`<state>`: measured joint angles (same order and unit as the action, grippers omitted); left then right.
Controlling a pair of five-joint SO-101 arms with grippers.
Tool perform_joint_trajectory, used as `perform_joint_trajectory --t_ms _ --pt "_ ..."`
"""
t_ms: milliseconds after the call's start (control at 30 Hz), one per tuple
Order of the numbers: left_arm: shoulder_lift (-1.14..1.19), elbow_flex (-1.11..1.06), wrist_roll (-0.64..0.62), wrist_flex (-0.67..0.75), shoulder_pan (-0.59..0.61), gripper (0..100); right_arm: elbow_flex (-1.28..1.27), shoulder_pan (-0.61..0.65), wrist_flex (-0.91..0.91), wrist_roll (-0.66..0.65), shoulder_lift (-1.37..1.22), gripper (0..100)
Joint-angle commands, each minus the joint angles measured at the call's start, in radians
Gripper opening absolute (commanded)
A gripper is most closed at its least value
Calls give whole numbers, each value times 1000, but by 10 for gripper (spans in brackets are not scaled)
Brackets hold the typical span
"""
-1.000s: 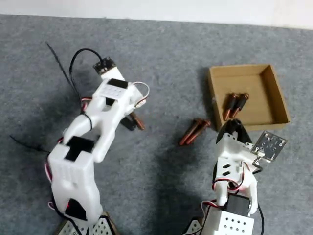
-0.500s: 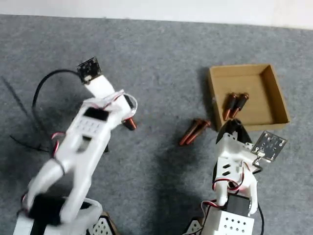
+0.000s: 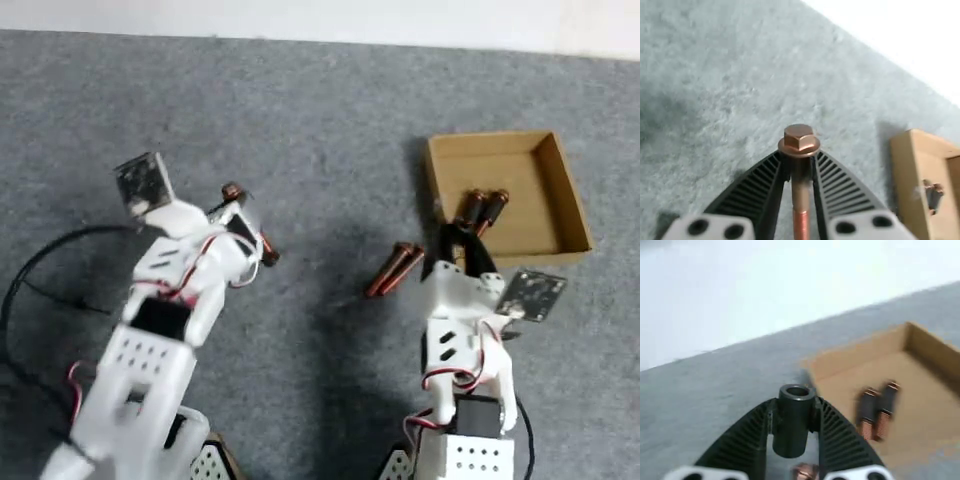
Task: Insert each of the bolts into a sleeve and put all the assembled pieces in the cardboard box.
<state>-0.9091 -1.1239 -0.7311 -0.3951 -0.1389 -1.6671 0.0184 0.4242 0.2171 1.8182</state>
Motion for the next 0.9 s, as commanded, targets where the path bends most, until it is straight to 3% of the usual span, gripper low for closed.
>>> perform_joint_trajectory --t_ms 0,200,433,600,700,867 --pt "-259 -61 9 26 10 4 -148 105 -81 -9 21 5" --pt "-602 -211 147 28 4 4 -148 311 -113 -206 21 5" --pt "-923 -320 193 28 2 5 -148 506 -113 -238 21 5" --pt "-914 -328 143 109 2 5 -147 578 -113 -239 21 5" --pt "-914 -329 68 118 -1 5 -147 604 -105 -304 21 5" --pt "-914 -328 51 115 -139 5 -147 602 -64 -411 21 5"
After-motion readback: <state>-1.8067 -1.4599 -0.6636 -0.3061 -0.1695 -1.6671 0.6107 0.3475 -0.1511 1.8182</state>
